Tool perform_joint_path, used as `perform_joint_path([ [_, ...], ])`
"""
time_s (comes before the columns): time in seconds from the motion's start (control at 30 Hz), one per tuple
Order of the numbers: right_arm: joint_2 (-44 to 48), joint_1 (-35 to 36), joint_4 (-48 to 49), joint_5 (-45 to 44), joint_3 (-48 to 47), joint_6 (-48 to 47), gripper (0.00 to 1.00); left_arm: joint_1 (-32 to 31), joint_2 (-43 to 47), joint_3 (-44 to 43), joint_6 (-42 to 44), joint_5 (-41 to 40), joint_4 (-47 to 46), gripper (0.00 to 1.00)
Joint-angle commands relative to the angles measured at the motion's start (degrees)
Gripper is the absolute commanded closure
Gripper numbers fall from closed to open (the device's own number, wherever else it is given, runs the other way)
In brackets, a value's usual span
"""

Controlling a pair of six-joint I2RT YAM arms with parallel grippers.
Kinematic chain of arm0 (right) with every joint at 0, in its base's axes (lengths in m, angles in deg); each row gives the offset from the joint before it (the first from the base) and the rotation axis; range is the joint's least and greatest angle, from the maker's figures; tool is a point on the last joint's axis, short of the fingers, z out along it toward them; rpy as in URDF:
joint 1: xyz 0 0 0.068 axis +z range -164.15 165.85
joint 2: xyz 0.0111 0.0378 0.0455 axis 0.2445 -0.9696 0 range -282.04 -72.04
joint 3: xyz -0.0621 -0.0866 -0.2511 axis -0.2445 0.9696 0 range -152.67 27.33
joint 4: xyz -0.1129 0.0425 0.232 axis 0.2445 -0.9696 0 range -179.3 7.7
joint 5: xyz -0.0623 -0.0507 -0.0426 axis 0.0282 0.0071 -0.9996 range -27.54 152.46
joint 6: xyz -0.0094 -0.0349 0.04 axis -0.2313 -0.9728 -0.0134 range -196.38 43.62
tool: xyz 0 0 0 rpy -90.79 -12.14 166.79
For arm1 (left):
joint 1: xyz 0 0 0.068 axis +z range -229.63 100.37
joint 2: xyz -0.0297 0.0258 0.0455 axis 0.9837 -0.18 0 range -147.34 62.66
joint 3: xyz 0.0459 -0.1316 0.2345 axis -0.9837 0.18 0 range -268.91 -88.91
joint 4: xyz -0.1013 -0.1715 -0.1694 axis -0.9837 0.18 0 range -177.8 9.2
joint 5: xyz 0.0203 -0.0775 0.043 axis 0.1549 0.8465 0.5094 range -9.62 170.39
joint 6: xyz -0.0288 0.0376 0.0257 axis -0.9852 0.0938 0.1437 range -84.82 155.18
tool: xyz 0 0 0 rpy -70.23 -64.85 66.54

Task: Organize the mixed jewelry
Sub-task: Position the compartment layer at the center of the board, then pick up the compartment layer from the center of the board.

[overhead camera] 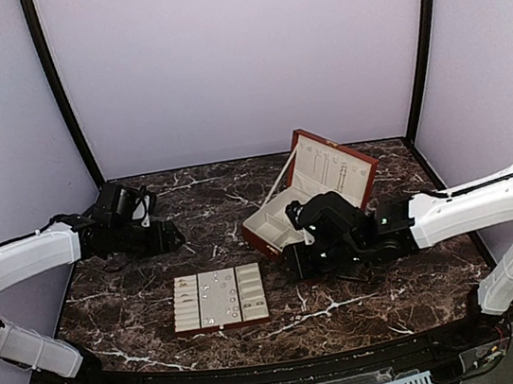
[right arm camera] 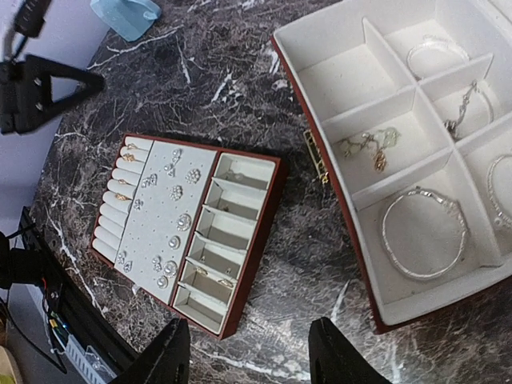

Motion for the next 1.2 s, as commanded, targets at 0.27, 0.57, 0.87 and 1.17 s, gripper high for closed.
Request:
perform_joint_path([
  [0.27, -11.8, 6.2, -10.1, 2.4, -10.9, 9.3, 0.59, 6.2, 3.7, -16.5, 13.4, 2.2, 3.6, 0.20],
  [0.57, -20.7, 8.1, -21.1, 3.2, -20.6, 12.7, 0.64, 6.4, 6.4, -11.6, 16.4, -1.6, -0.1, 0.18],
  [0.87, -26.4, 8.6, -25.6, 3.8, -25.9, 14.9, 0.69, 6.4, 10.6, -10.0, 18.1, -3.9, -0.5, 0.18],
  [1.17, -29.6, 8.6, -28.0, 3.4, -29.2, 13.8, 0.77, 6.4, 11.5, -9.6, 17.4, -2.3, -0.8, 0.18],
])
